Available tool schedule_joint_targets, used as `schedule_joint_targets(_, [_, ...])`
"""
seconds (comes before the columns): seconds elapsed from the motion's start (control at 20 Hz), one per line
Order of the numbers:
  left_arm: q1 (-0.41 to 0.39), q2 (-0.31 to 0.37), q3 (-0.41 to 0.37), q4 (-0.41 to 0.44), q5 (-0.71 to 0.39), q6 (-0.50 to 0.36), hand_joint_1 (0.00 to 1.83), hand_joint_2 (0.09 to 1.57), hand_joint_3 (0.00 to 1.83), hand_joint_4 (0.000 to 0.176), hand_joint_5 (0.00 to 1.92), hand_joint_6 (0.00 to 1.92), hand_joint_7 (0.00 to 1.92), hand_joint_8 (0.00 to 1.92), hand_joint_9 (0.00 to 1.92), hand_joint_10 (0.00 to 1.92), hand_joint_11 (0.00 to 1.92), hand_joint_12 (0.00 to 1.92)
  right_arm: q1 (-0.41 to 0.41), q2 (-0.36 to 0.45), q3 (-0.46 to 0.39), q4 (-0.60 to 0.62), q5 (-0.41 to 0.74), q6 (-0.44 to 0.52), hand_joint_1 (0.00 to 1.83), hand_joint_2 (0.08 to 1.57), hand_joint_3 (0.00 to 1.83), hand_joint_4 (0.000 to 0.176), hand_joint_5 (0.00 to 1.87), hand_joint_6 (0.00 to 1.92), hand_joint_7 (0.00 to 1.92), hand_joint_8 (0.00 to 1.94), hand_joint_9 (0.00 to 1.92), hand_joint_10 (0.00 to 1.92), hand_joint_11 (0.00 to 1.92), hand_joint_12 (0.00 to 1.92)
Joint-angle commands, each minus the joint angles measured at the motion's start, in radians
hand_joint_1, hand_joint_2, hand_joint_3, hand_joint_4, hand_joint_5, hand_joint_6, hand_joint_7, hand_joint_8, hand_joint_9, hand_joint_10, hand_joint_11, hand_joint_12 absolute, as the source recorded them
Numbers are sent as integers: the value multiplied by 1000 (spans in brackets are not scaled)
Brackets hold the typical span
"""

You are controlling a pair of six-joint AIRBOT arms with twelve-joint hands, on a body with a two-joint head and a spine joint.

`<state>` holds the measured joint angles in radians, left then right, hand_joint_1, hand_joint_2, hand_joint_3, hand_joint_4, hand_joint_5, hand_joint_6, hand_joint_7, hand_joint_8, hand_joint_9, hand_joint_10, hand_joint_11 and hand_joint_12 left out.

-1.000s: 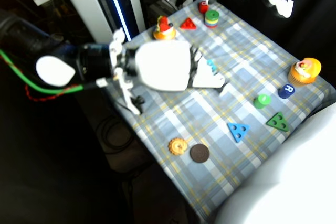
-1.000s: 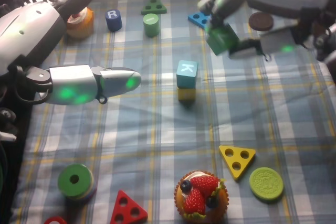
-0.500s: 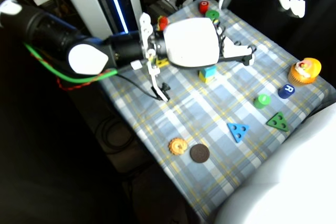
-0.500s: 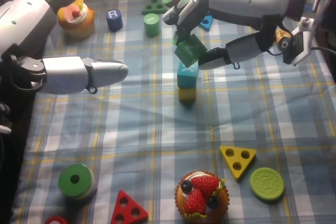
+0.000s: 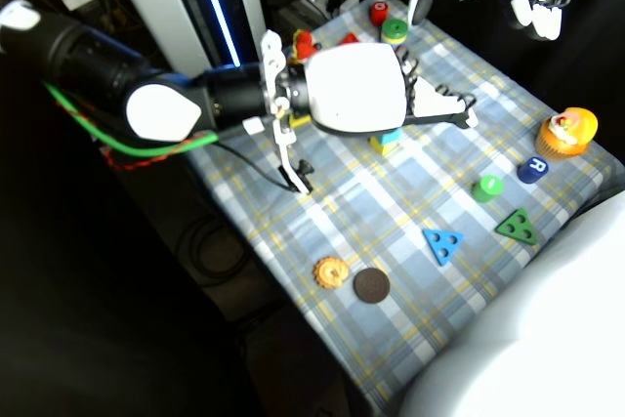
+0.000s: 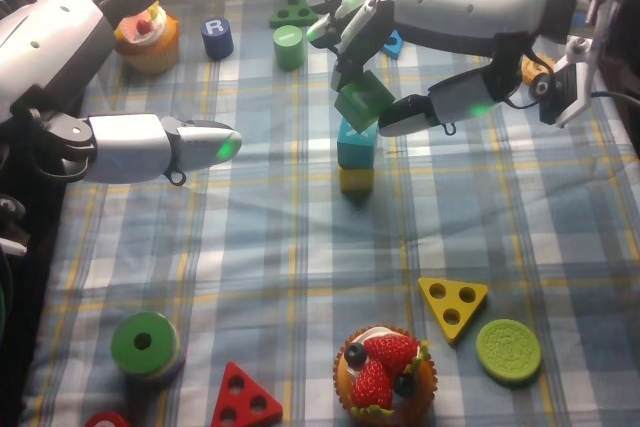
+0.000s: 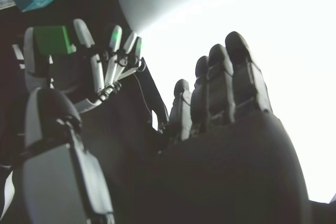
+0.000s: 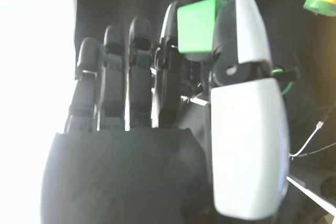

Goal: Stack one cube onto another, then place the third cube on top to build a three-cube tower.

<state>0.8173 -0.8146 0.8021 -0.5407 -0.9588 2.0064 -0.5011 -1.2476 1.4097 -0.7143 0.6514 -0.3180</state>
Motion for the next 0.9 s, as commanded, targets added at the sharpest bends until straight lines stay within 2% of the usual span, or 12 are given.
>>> schedule_joint_targets(0.0, [-11, 1, 5, 31, -115, -7, 812, 825, 0, 176, 130, 1, 159, 0, 160, 0, 0, 340, 10, -4, 3, 44, 89, 1, 1172, 1081, 1, 0, 1046, 867, 685, 3, 466, 8, 0, 826])
schedule_joint_targets(0.05, [-11, 1, 5, 31, -115, -7, 793, 829, 1, 176, 122, 0, 155, 0, 159, 0, 0, 361, 9, -4, 3, 44, 88, 1, 1171, 1081, 0, 0, 1045, 869, 679, 2, 477, 9, 0, 863])
schedule_joint_targets(0.15, [-12, 1, 5, 31, -115, -7, 762, 839, 1, 176, 94, 3, 149, 0, 144, 2, 0, 240, 9, -4, 3, 42, 85, 1, 1172, 1079, 0, 0, 1051, 860, 679, 2, 490, 9, 0, 893])
schedule_joint_targets(0.2, [-12, 1, 5, 31, -115, -7, 775, 836, 0, 176, 107, 1, 155, 0, 151, 2, 0, 275, 8, -4, 3, 40, 84, 1, 1173, 1079, 0, 0, 1050, 860, 678, 1, 483, 6, 0, 892])
schedule_joint_targets(0.25, [-12, 0, 5, 31, -115, -7, 783, 824, 2, 176, 119, 1, 163, 0, 168, 2, 0, 442, 8, -4, 3, 38, 83, 1, 1171, 1082, 1, 0, 1044, 871, 674, 0, 476, 2, 0, 871])
schedule_joint_targets(0.3, [-12, 0, 5, 31, -115, -7, 782, 827, 2, 176, 120, 0, 156, 3, 170, 1, 0, 517, 6, -4, 3, 36, 81, 1, 1171, 1083, 1, 0, 1042, 874, 676, 1, 476, 2, 0, 867])
schedule_joint_targets(0.5, [-12, 0, 5, 32, -115, -7, 760, 840, 2, 176, 111, 0, 144, 0, 162, 0, 0, 559, -1, -4, 5, 32, 71, 1, 1175, 1075, 0, 0, 1062, 842, 715, 7, 473, 3, 0, 801])
schedule_joint_targets(0.6, [-12, 0, 6, 33, -115, -7, 749, 838, 0, 176, 115, 2, 148, 2, 169, 3, 0, 574, -3, -6, 8, 31, 68, 1, 1177, 1069, 0, 0, 1076, 818, 731, 6, 491, 6, 0, 853])
schedule_joint_targets(0.7, [-13, -1, 7, 34, -114, -7, 738, 835, 0, 176, 105, 3, 148, 1, 171, 2, 0, 525, -5, -10, 9, 30, 67, 1, 1178, 1069, 0, 0, 1076, 817, 719, 0, 477, 0, 0, 825])
schedule_joint_targets(0.85, [-13, -1, 7, 36, -111, -7, 757, 835, 1, 176, 121, 1, 158, 1, 170, 0, 0, 379, -6, -15, 14, 28, 65, 1, 1180, 1064, 0, 0, 1087, 798, 733, 3, 498, 5, 0, 884])
